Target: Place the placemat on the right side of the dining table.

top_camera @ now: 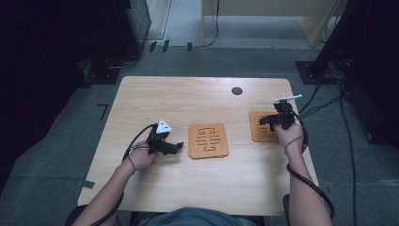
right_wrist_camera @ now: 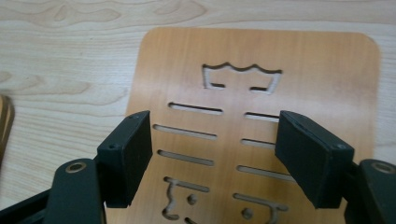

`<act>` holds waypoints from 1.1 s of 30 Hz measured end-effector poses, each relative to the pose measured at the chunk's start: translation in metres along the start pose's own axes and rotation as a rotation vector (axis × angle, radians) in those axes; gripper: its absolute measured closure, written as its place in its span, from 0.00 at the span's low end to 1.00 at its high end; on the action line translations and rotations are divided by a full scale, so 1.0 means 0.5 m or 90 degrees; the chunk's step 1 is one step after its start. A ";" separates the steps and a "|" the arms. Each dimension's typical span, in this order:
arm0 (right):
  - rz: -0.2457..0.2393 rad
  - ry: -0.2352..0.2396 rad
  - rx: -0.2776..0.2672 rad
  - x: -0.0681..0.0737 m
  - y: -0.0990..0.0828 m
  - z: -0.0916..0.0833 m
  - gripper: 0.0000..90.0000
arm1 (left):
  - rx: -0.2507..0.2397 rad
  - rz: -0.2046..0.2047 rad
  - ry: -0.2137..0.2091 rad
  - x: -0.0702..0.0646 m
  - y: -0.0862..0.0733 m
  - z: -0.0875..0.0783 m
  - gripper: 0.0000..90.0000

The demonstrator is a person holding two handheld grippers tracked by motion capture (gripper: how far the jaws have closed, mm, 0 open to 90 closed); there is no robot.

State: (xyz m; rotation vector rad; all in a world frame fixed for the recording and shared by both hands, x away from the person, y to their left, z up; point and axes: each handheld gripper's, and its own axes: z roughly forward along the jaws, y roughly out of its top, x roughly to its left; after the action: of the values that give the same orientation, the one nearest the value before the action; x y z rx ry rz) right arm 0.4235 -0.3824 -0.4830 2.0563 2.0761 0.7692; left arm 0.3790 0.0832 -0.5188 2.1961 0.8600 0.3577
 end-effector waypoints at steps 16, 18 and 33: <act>-0.068 0.028 0.020 0.063 0.006 0.019 0.25 | 0.000 -0.001 0.002 0.000 0.000 0.000 0.11; -0.076 0.030 0.020 0.072 0.006 0.021 0.25 | 0.000 -0.002 0.002 -0.001 0.000 0.000 0.11; -0.150 0.061 0.041 0.158 -0.005 0.043 0.25 | 0.000 -0.002 0.002 -0.001 0.000 0.000 0.11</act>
State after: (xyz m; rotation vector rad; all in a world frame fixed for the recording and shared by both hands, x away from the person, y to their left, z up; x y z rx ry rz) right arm 0.4249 -0.3006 -0.4820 1.7899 2.3695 0.7856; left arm 0.3786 0.0830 -0.5188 2.1943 0.8655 0.3604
